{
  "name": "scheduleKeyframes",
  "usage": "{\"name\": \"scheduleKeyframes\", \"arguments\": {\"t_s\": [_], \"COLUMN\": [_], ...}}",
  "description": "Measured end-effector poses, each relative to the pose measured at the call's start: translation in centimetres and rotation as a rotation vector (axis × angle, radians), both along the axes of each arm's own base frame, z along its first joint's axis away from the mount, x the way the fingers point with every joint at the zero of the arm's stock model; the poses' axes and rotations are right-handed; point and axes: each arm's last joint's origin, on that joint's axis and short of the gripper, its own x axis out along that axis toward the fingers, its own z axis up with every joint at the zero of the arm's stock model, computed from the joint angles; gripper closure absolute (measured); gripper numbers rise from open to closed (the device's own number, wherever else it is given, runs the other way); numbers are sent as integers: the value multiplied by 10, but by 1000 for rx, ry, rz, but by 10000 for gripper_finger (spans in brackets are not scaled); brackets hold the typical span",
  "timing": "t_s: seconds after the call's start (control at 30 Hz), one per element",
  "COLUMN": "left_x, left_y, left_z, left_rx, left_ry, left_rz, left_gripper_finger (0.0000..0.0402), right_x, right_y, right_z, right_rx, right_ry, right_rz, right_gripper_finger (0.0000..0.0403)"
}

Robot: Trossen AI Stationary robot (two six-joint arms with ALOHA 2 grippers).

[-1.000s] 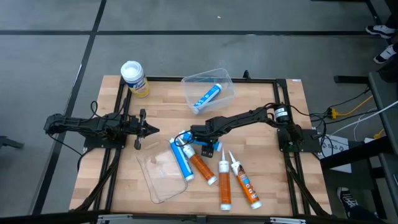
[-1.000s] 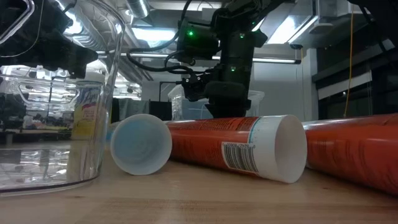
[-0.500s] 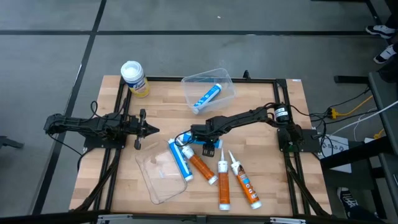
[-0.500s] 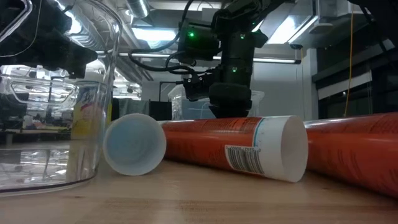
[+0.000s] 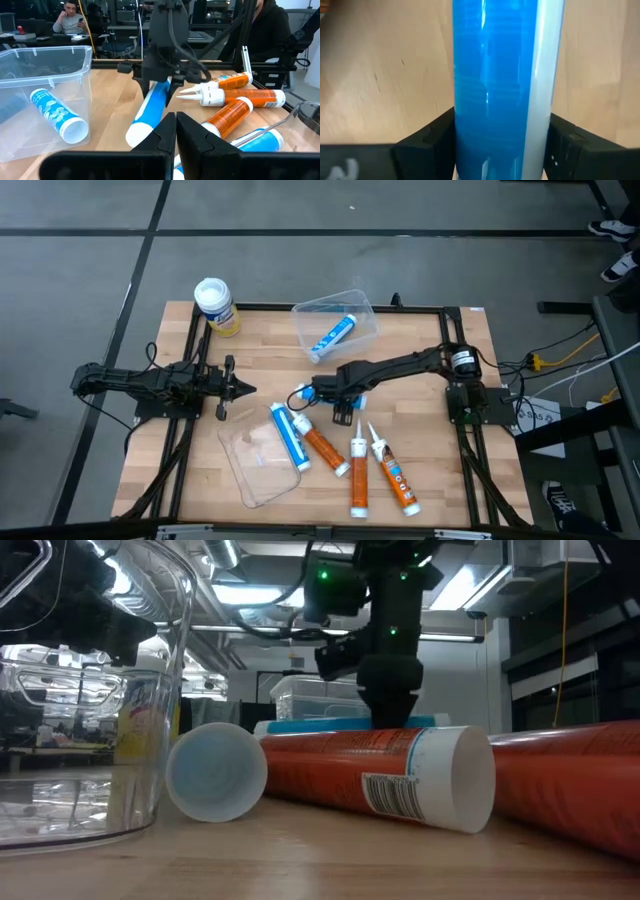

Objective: Pick & place silicon tubes, Sealant and Lysol wipes
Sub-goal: Put the top blue sealant into the white bin

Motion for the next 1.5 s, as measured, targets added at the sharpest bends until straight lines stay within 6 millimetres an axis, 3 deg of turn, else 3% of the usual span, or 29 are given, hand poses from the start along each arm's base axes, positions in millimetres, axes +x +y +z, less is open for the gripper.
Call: {"name": "scheduleKeyframes", "arguments": {"t_s": [0.67,1.2,1.5], "left_x": [0,0,0], "left_y": [0,0,0], "left_z": [0,0,0], "left_rx": [0,0,0], "left_ry": [0,0,0], "left_rz": [0,0,0], "left_gripper_finger": [389,390,390], "right_x": [-24,-48,-47], "right_y": [-1,-9,-11], "right_z": [79,145,172], "right_rx": [-5,-208,-294], "right_ry": [-202,-460,-661], "right_rz": [24,43,64], "right_gripper_finger": [185,185,185]}}
